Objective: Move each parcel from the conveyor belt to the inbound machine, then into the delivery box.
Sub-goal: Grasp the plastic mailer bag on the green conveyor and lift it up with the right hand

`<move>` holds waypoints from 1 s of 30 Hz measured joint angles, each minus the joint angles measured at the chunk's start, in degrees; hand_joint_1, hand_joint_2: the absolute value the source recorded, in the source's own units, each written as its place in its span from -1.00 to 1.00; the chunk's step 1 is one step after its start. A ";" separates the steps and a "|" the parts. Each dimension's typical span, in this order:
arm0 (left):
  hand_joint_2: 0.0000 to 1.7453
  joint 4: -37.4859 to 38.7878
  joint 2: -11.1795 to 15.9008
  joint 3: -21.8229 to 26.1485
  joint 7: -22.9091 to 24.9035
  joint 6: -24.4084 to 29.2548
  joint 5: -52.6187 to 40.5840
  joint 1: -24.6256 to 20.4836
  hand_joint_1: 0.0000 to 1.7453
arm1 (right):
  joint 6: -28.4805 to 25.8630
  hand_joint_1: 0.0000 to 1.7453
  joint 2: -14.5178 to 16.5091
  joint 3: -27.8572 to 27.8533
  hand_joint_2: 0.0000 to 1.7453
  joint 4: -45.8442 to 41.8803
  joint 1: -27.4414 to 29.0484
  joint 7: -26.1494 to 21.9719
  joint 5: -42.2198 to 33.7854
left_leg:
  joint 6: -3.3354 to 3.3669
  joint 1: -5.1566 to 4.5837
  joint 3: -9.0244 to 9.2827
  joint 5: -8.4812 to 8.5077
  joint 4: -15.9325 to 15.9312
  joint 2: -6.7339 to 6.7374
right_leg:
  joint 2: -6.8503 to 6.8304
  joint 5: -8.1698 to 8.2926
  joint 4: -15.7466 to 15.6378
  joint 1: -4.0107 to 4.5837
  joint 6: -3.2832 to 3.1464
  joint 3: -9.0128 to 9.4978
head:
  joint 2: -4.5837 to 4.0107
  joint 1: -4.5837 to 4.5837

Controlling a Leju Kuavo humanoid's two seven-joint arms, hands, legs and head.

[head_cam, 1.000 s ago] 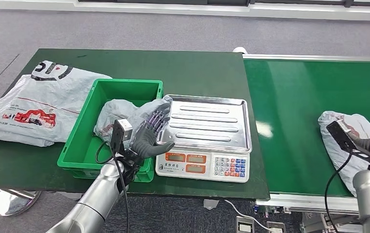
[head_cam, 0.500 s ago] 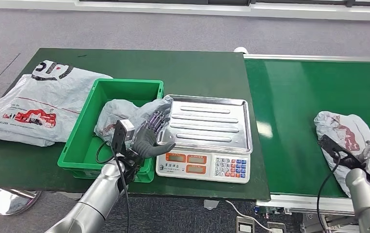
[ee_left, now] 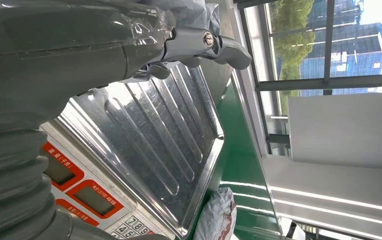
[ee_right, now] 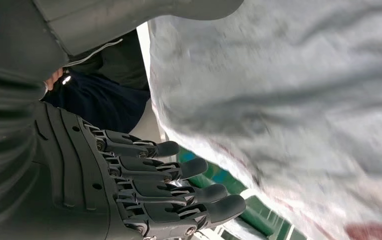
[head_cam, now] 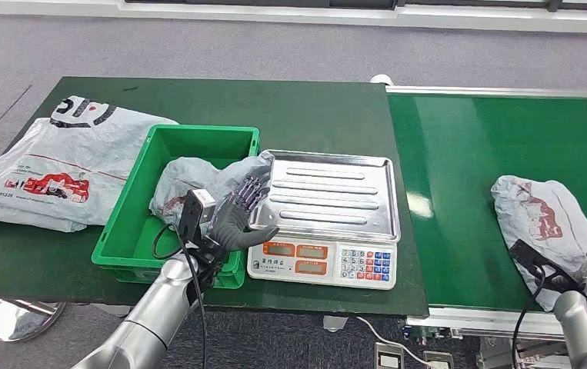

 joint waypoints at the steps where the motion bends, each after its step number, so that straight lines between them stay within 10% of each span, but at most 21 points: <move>1: 1.00 0.00 0.00 0.00 -0.01 0.01 -0.01 0.00 -1.00 | 0.03 -1.00 0.01 0.00 1.00 -0.05 0.04 0.04 0.02 | 0.00 0.00 0.00 0.00 0.00 0.00 | 0.00 0.00 0.00 0.00 0.00 0.00 | 0.00 0.00; 17: 1.00 -0.07 0.27 0.18 -0.13 0.68 -0.94 0.35 -1.00 | 10.17 -0.95 4.89 -0.43 1.00 -17.92 13.09 2.15 1.94 | -0.02 0.00 0.02 -0.02 -0.02 0.01 | 0.00 -0.09 0.01 0.00 0.02 0.02 | 0.00 0.00; 21: 1.00 -0.19 0.37 0.23 -0.13 0.53 -0.94 0.47 -1.00 | 11.06 1.00 5.51 -0.60 1.00 -19.09 13.50 2.03 1.81 | -0.02 0.00 0.03 -0.02 -0.02 0.01 | 0.00 -0.09 0.01 0.00 0.02 0.04 | 0.00 0.01; 30: 1.00 -1.51 0.69 0.88 0.04 0.37 -0.88 1.60 -1.00 | 11.58 1.00 6.37 -0.59 1.00 -19.82 11.54 0.40 1.08 | -0.02 0.01 0.09 -0.02 -0.02 0.01 | 0.00 -0.09 0.02 0.00 0.02 0.11 | 0.00 0.00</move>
